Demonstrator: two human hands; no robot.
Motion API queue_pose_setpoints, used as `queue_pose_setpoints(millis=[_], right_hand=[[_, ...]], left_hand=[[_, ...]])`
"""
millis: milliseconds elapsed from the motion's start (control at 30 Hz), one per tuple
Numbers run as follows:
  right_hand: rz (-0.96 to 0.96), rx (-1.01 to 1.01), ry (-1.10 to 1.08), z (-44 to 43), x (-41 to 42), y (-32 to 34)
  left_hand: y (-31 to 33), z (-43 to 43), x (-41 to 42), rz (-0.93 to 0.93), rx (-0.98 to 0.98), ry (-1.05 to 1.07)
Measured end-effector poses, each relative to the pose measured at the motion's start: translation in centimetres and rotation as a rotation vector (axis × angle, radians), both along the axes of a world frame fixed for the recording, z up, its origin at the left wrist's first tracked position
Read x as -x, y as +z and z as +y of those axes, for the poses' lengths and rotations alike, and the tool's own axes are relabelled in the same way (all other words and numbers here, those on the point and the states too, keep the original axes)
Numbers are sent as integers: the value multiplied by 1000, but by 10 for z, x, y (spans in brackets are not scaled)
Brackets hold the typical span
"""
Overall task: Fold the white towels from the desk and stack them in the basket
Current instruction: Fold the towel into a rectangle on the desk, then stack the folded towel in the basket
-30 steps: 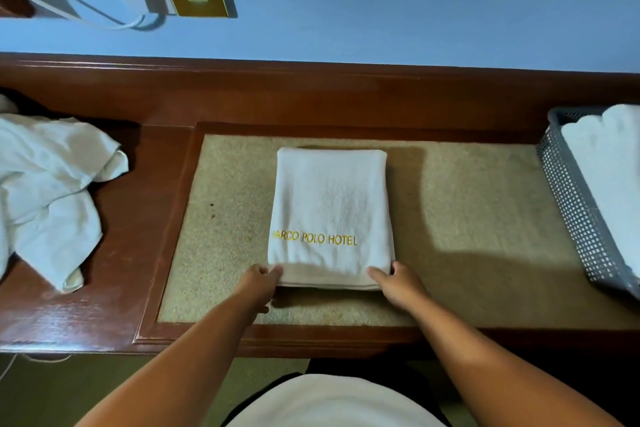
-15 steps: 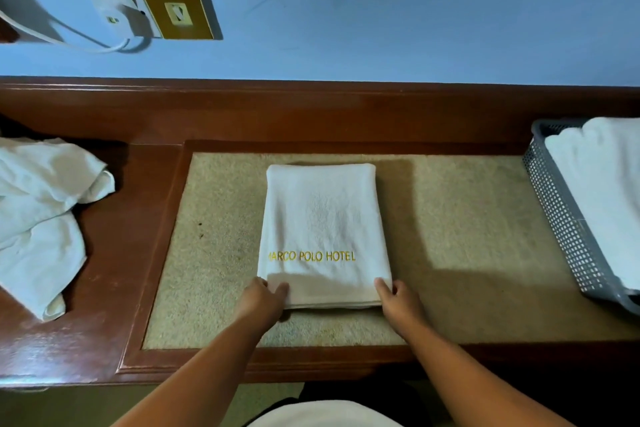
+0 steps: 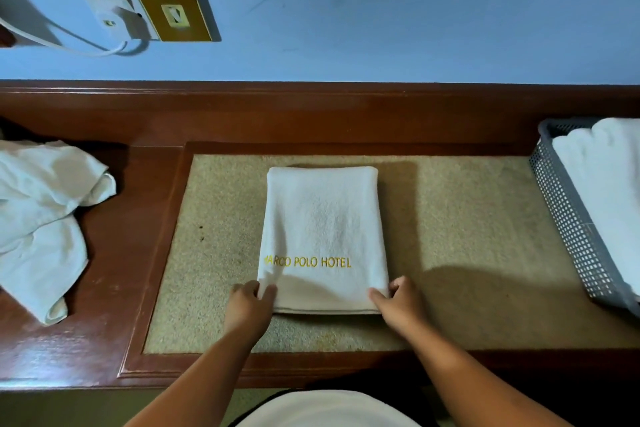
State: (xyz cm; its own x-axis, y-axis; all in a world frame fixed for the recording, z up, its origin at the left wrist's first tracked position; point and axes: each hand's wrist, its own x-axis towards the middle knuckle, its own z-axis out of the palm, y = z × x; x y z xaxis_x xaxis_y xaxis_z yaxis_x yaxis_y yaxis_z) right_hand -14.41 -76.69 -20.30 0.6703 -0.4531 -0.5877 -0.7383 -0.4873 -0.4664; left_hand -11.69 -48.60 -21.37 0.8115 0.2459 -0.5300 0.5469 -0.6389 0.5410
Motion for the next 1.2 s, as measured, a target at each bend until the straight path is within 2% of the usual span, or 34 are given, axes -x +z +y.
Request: queue_pose_setpoints(millis=[100,200,367,467,500,533,600,667,700,767,800,833,867,933,967,1000,1100,1200], right_hand=[[-41,-94,-31,1,-7,0],[80,-161,20,-2,-15,-1],[142,-163,114,-5,-27,-4],[151,-367,111,-18,-17,1],[211,-393,165,-24,-13,3],[273,-350,262,-28,-11,4],[337,-38,448,-32,-7,7],[182,272,545,-25,0,5],[24,308,563,-19,6,7],[-230,284,706,-11,12,2],[-306,286,833,-7,13,-3],[-329,332,936,-4,14,-8],[-281,377,959,-2,11,-14],[-17,404,708,-2,-2,-13],[71,409,534,-3,-12,-10],[101,416,401,-8,-25,-9],[-66,287,245,-14,-49,-7],[-29,-159,76,-3,-65,-11]], left_hand=[[3,-5,-7,-6,-40,78],[2,-8,-17,82,98,194],[4,0,-33,120,191,51],[6,20,-25,153,300,-73],[7,26,-20,175,225,-176],[7,29,-17,192,90,-280],[6,29,-11,193,-259,-383],[10,15,-3,63,-478,-421],[14,4,1,-21,-476,-477],[15,-11,2,-110,-415,-735],[11,-14,1,-81,-391,-832],[6,-14,-2,11,-384,-833],[2,-11,-7,134,-383,-691],[-4,3,-24,264,-381,-284],[-2,10,-34,257,-379,-144],[-1,16,-44,186,-405,-99],[-2,22,-64,-27,-379,-252],[-12,7,-74,30,-160,-269]])
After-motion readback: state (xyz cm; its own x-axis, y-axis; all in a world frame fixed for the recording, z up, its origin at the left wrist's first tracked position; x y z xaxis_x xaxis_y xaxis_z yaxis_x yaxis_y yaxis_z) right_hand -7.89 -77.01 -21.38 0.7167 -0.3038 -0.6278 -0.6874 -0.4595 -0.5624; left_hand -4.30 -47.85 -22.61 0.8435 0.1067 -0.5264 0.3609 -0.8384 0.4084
